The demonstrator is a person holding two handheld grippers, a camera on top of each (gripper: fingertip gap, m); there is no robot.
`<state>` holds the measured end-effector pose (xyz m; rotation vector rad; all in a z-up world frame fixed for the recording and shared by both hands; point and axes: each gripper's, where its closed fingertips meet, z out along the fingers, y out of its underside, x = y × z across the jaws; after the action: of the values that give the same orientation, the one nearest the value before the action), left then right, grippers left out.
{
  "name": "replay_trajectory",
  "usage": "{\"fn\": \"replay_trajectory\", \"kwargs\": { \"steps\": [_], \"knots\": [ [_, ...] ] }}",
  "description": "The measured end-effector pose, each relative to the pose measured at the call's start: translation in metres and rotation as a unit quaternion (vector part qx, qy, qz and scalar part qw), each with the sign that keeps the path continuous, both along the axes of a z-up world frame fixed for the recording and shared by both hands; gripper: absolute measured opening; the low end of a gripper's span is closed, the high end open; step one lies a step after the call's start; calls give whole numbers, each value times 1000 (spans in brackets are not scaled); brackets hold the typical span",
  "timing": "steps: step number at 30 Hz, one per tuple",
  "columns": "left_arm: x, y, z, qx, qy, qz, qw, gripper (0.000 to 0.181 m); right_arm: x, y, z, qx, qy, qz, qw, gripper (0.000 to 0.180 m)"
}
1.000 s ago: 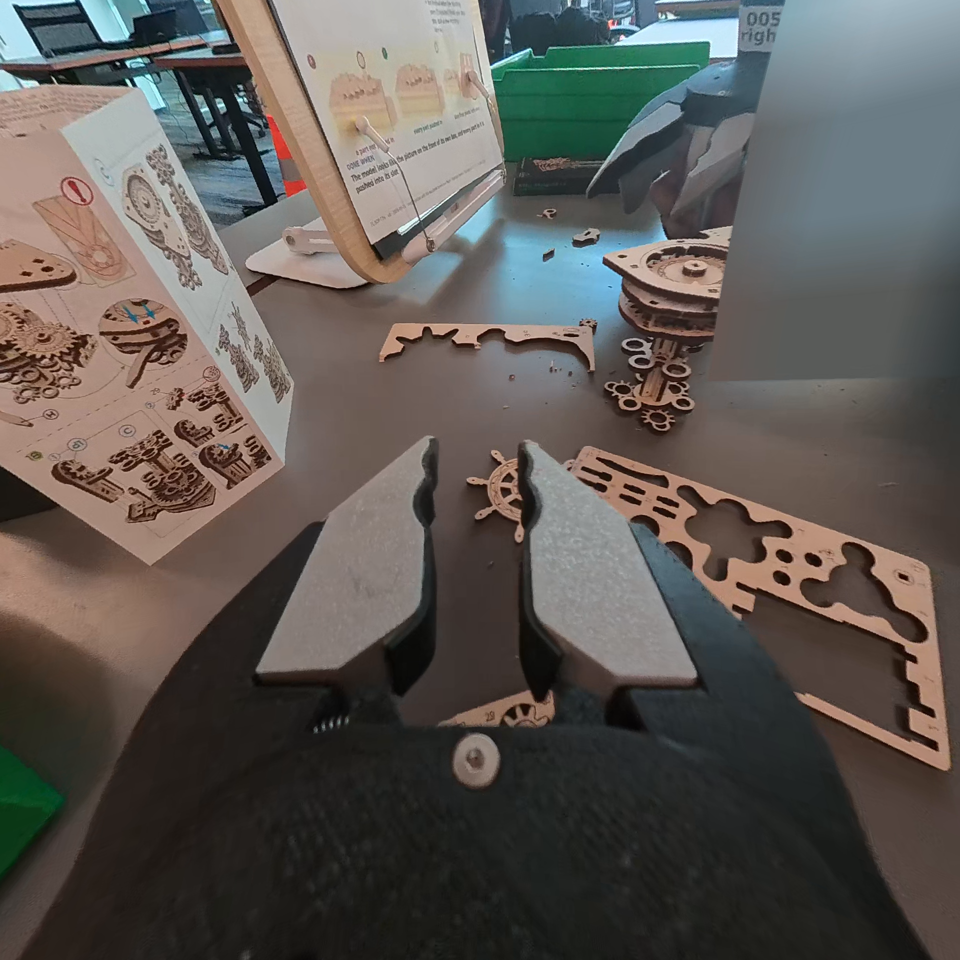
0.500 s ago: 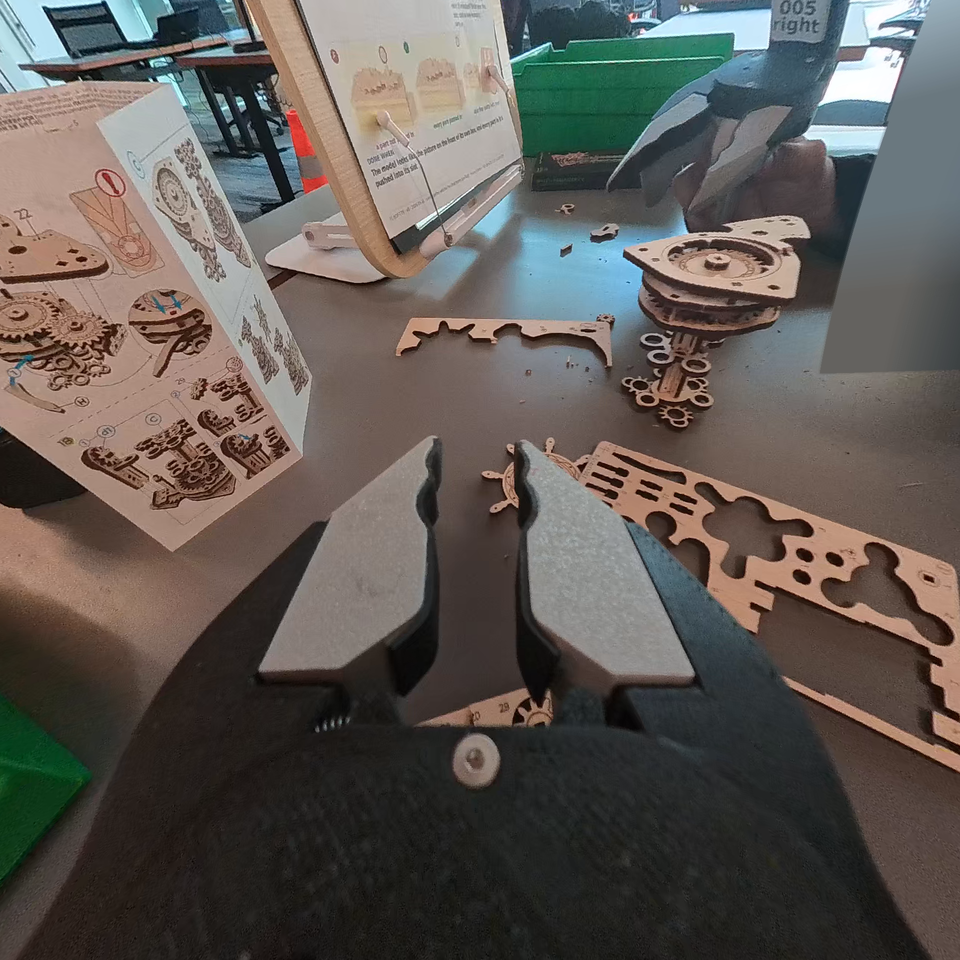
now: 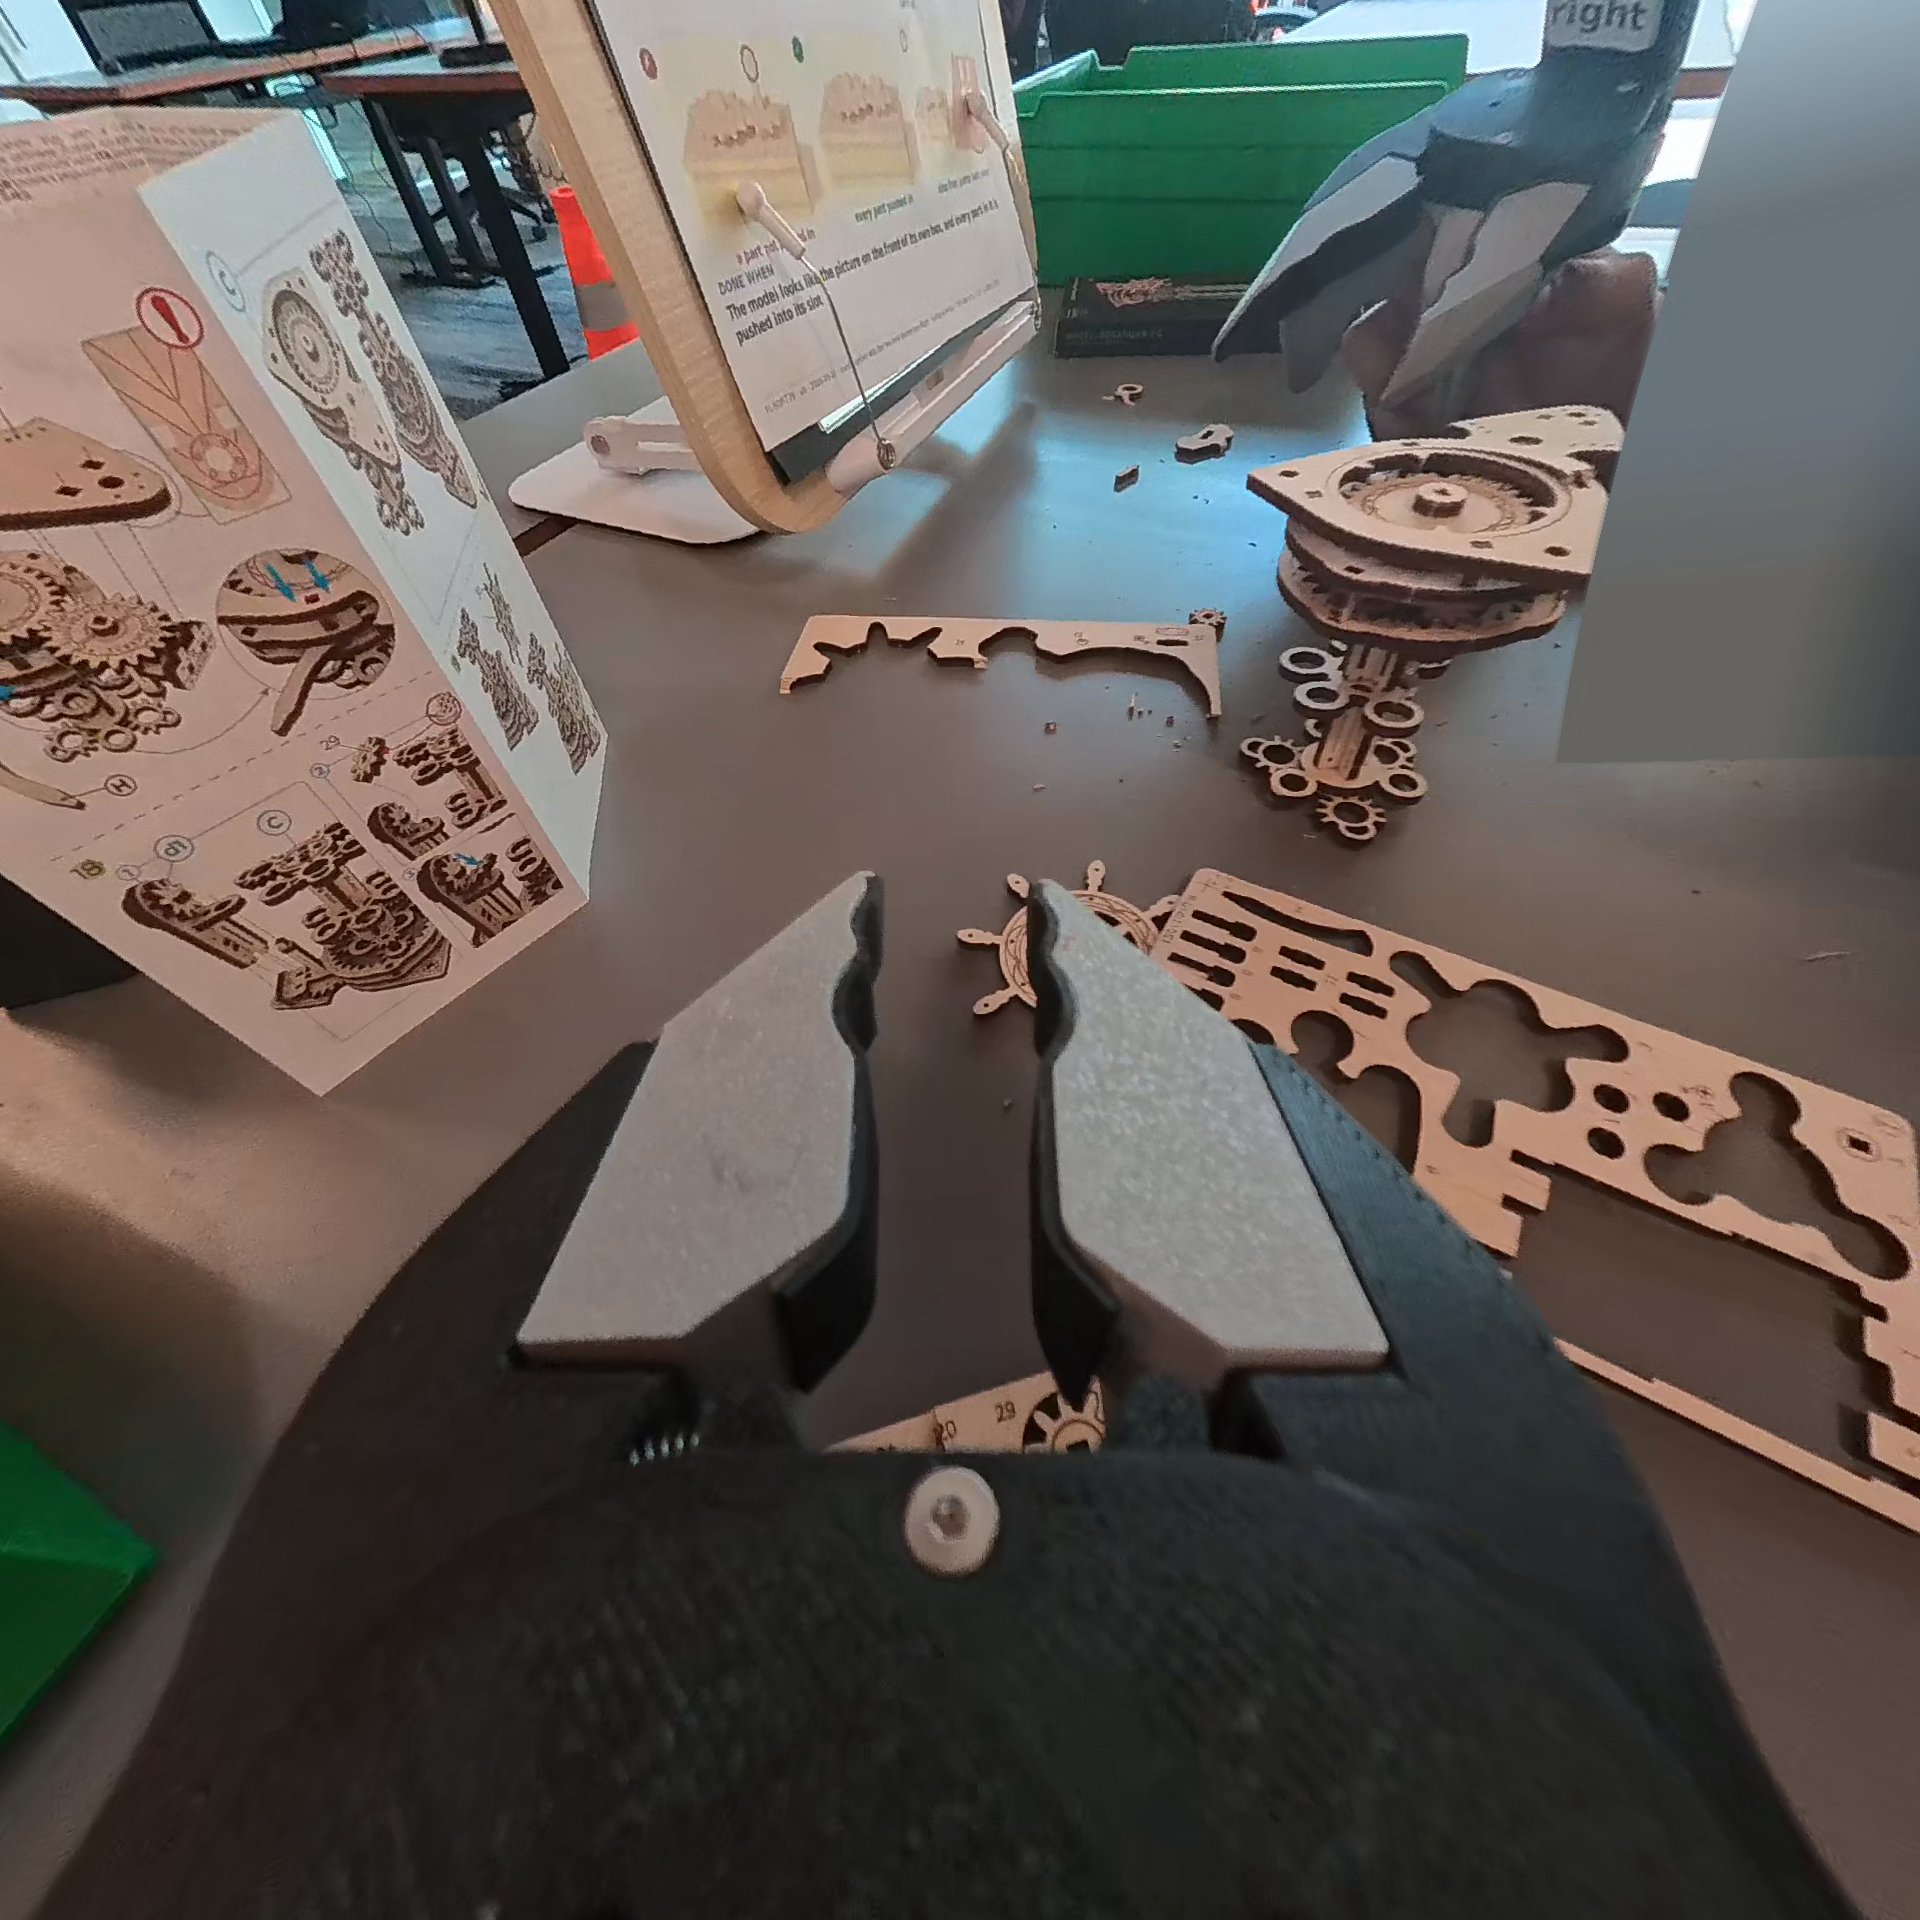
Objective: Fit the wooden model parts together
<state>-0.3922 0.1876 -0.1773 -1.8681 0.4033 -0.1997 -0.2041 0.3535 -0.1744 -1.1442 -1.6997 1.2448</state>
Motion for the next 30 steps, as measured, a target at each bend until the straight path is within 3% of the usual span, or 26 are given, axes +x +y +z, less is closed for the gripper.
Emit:
{"fn": "replay_trajectory", "kwargs": {
  "steps": [22,25,27,30],
  "knots": [
    [5,-2,2,4,-1,-15,1000,26,2,-5,2,-6,4,14,1000,62],
    [18,-4,11,19,-15,-42,999,35,6,-21,13,-35,16,57,998,67],
    [38,-5,19,28,-45,-75,996,51,9,-39,23,-71,17,100,992,72],
    [72,3,27,26,-60,-116,991,58,6,-74,42,-111,14,161,980,86]
  ]
}}
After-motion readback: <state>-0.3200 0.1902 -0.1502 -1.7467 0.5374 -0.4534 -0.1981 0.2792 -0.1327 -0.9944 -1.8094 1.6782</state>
